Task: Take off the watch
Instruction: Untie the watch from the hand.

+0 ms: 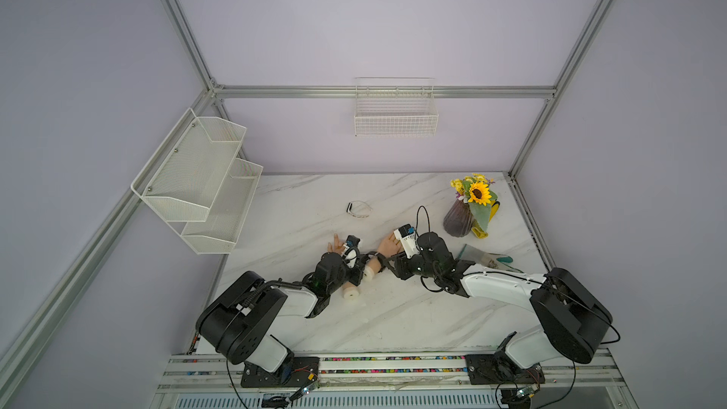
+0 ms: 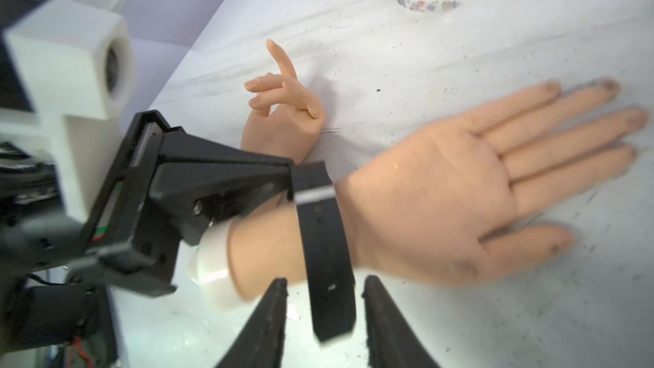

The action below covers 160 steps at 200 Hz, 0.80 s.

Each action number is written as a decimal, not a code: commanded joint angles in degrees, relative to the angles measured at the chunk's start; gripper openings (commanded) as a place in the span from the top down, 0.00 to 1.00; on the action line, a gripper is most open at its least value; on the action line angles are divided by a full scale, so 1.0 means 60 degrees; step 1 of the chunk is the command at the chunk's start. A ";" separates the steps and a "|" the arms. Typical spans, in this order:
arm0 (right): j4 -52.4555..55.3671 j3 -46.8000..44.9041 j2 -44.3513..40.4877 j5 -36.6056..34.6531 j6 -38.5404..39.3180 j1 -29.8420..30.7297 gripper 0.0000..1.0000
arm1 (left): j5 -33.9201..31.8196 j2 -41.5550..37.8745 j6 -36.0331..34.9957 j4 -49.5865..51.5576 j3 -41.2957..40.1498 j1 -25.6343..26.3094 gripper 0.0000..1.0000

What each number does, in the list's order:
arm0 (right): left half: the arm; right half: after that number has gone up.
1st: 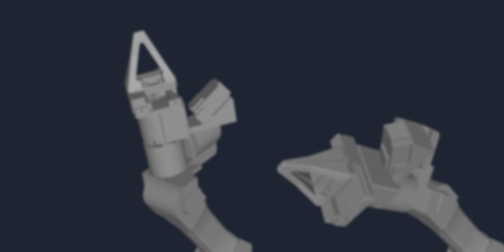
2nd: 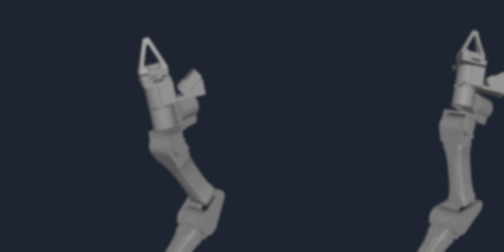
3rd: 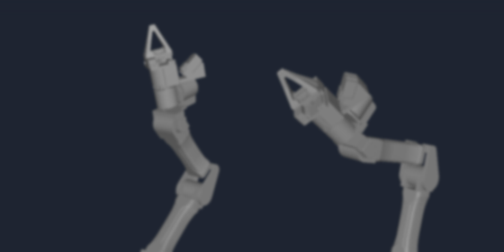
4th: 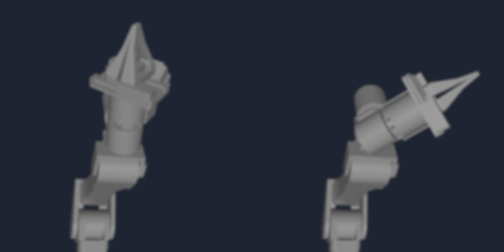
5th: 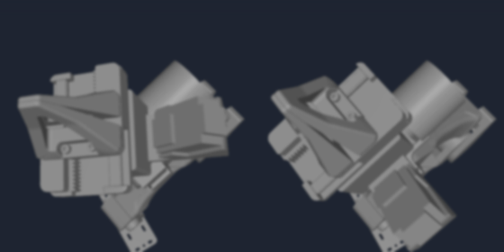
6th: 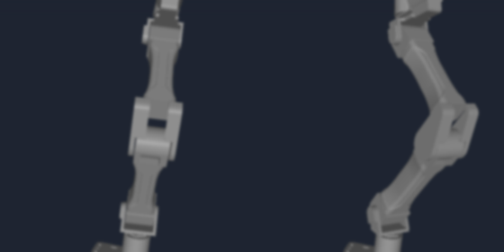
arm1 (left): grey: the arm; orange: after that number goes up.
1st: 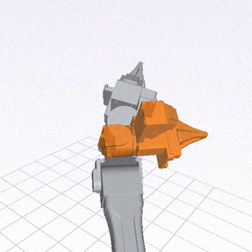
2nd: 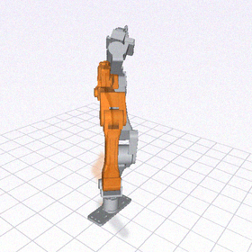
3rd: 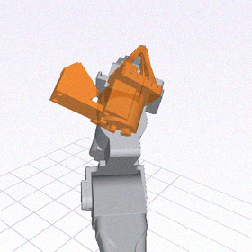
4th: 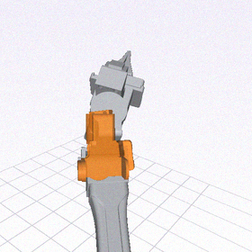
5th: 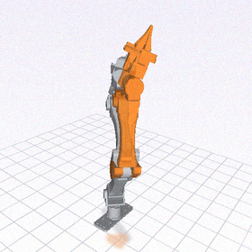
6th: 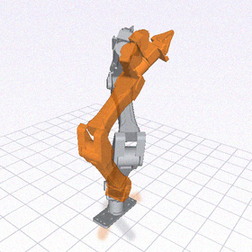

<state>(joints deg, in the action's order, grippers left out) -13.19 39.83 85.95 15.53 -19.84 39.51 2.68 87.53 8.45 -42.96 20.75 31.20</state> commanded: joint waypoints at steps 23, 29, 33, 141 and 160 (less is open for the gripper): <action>-0.0089 0.0541 -0.0441 0.0530 0.0268 -0.0053 0.52 | -0.0048 -0.0010 0.0028 -0.0691 0.0021 -0.0102 1.00; -0.0081 0.0670 -0.0399 0.0577 0.0320 -0.0065 0.52 | -0.0018 -0.0012 0.0010 -0.0708 0.0014 -0.0106 1.00; -0.0062 0.0761 -0.0350 0.0628 0.0356 -0.0071 0.52 | 0.0012 -0.0001 0.0020 -0.0719 0.0026 -0.0103 1.00; 0.1282 0.2720 0.2434 0.3209 0.2564 -0.0679 0.49 | 0.0418 0.0247 -0.0224 -0.1309 -0.0127 -0.0104 1.00; 0.1285 0.2822 0.2697 0.3295 0.2645 -0.0689 0.49 | 0.0467 0.0374 -0.0234 -0.1329 -0.0092 -0.0104 1.00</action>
<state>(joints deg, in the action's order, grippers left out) -6.20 54.87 100.95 32.49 -6.76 35.24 4.34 89.17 7.86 -45.89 19.68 30.46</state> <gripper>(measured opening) 0.507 0.048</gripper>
